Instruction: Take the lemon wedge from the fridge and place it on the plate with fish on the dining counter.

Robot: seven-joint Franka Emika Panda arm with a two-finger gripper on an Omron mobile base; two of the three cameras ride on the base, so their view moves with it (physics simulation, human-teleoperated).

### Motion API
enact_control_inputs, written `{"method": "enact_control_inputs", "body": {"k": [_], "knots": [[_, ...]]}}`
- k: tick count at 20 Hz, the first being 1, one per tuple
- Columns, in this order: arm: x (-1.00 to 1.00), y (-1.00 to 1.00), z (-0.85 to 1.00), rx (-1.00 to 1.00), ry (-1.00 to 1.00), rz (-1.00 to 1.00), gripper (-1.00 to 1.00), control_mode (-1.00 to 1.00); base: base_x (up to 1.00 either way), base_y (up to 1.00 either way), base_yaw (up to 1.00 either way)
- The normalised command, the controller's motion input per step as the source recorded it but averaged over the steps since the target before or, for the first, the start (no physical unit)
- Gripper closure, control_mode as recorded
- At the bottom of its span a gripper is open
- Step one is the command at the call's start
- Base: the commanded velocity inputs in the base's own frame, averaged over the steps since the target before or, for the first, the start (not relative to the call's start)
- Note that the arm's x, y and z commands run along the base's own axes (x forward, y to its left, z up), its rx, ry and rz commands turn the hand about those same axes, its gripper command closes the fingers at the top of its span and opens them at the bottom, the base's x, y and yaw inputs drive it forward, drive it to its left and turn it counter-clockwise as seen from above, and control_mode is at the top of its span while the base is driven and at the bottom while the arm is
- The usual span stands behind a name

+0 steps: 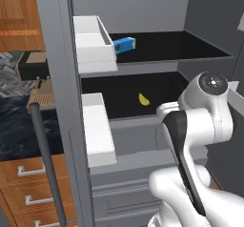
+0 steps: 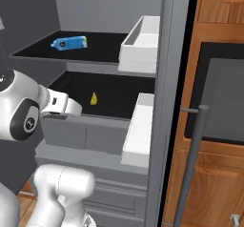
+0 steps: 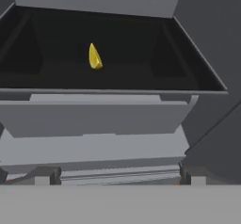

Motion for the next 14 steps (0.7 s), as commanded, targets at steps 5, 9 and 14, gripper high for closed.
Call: {"method": "enact_control_inputs", "body": {"k": [5,9,14], "knots": [[0.0,0.0,0.0,0.0,0.0,0.0,-1.0,1.0,0.23,0.02,0.04],[0.0,0.0,0.0,0.0,0.0,0.0,-1.0,1.0,0.39,0.15,0.0],[0.0,0.0,0.0,0.0,0.0,0.0,-1.0,1.0,0.28,0.07,0.01]]}}
